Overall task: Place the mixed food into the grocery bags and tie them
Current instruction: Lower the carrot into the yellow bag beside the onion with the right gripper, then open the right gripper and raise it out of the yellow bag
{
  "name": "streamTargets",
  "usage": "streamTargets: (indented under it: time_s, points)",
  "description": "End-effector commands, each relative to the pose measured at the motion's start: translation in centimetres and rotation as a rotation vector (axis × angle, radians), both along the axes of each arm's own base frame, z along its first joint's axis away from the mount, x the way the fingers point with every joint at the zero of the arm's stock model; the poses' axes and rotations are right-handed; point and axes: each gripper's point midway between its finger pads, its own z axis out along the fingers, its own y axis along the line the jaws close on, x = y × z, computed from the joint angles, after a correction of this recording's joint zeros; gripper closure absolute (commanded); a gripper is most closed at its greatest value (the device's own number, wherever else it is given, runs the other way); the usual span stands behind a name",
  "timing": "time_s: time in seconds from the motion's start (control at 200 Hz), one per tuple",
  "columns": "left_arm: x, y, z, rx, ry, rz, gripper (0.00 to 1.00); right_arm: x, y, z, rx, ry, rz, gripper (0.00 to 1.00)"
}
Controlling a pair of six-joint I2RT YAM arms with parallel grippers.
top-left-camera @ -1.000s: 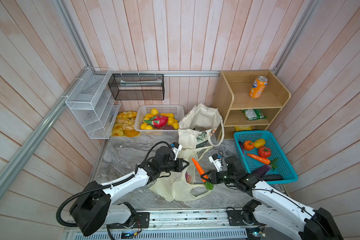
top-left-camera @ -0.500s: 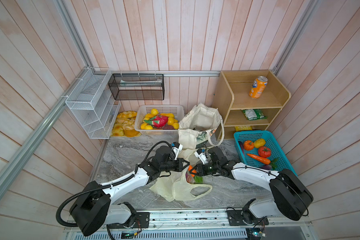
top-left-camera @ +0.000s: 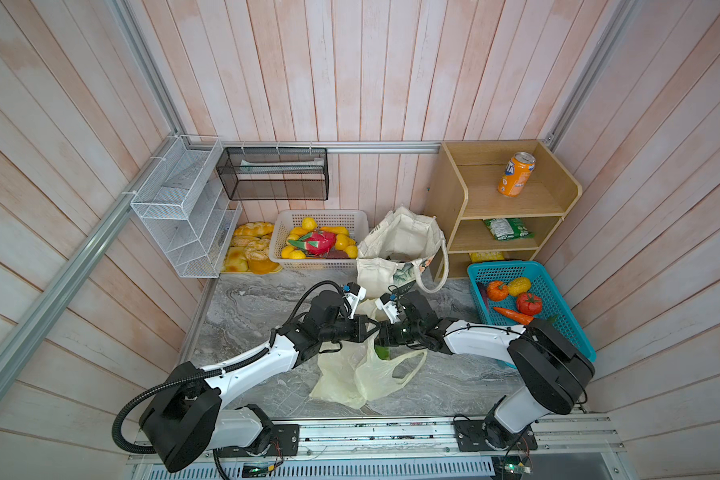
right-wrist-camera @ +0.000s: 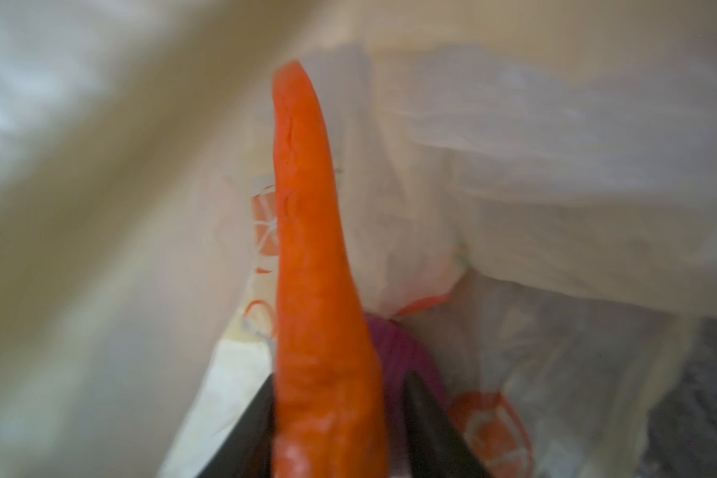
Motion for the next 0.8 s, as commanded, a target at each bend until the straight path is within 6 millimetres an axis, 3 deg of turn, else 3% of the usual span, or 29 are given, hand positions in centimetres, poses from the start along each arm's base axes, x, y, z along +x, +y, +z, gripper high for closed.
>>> streamTargets:
  time_s: [0.0,0.14,0.505,0.605,0.64,0.795]
  points:
    - [0.4,-0.5,1.0,-0.032,-0.027,-0.005,1.00,-0.3,0.8,0.4,0.017,-0.028,0.012,0.32]
    - [0.5,-0.3,0.9,-0.027,-0.027,0.004,1.00,-0.5,0.2,0.8,-0.010,-0.053,0.017,0.21]
    - [0.0,0.9,-0.8,0.006,-0.022,0.035,1.00,-1.0,-1.8,3.0,-0.064,-0.134,0.018,0.13]
    - [-0.2,1.3,-1.4,0.016,-0.021,0.045,1.00,-0.9,-2.4,2.9,-0.088,-0.137,0.008,0.11]
    - [-0.3,1.4,-1.7,0.021,-0.021,0.049,1.00,-0.9,-2.5,2.8,-0.095,-0.136,0.006,0.06]
    - [-0.6,1.8,-2.8,0.033,-0.012,0.054,1.00,-0.6,-3.2,2.0,-0.135,-0.130,-0.020,0.05]
